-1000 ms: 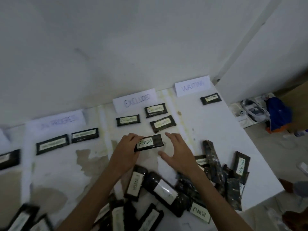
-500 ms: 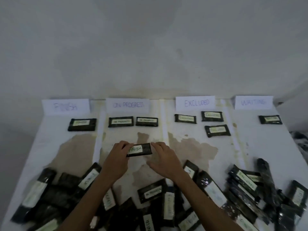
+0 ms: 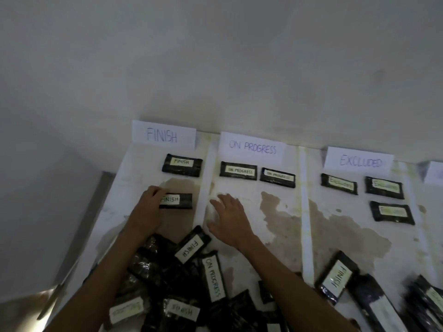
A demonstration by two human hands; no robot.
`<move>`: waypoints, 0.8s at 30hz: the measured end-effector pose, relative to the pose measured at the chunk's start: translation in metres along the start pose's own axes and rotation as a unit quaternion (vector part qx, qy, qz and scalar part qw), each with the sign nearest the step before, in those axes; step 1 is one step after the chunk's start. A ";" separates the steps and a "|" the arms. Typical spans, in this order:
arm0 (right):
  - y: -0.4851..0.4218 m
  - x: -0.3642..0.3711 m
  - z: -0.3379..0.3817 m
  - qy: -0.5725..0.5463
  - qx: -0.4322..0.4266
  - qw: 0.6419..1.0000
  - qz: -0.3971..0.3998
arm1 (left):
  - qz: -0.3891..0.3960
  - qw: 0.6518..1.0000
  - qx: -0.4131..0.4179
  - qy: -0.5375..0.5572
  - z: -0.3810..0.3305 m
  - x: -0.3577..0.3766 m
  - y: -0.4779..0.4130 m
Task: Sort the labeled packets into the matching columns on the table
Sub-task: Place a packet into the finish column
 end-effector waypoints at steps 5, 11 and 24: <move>-0.030 0.023 0.025 0.006 -0.006 1.000 -0.008 | -0.030 0.999 -0.021 -0.021 0.052 -0.032 -0.012; -0.030 0.036 0.019 -0.006 0.019 0.998 -0.057 | -0.065 0.997 0.000 -0.047 0.096 -0.058 -0.058; -0.034 0.038 0.017 -0.016 0.017 0.997 -0.078 | -0.094 0.991 0.062 -0.074 0.099 -0.073 -0.115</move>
Point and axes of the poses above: each hand's wrist, its own y-axis away from the middle knuckle, its own x-axis out of the palm, z = x × y, the point moved 6 cm from there along -y, towards the middle knuckle, and after that the axes turned 10 degrees about y, right-handed, at the moved point
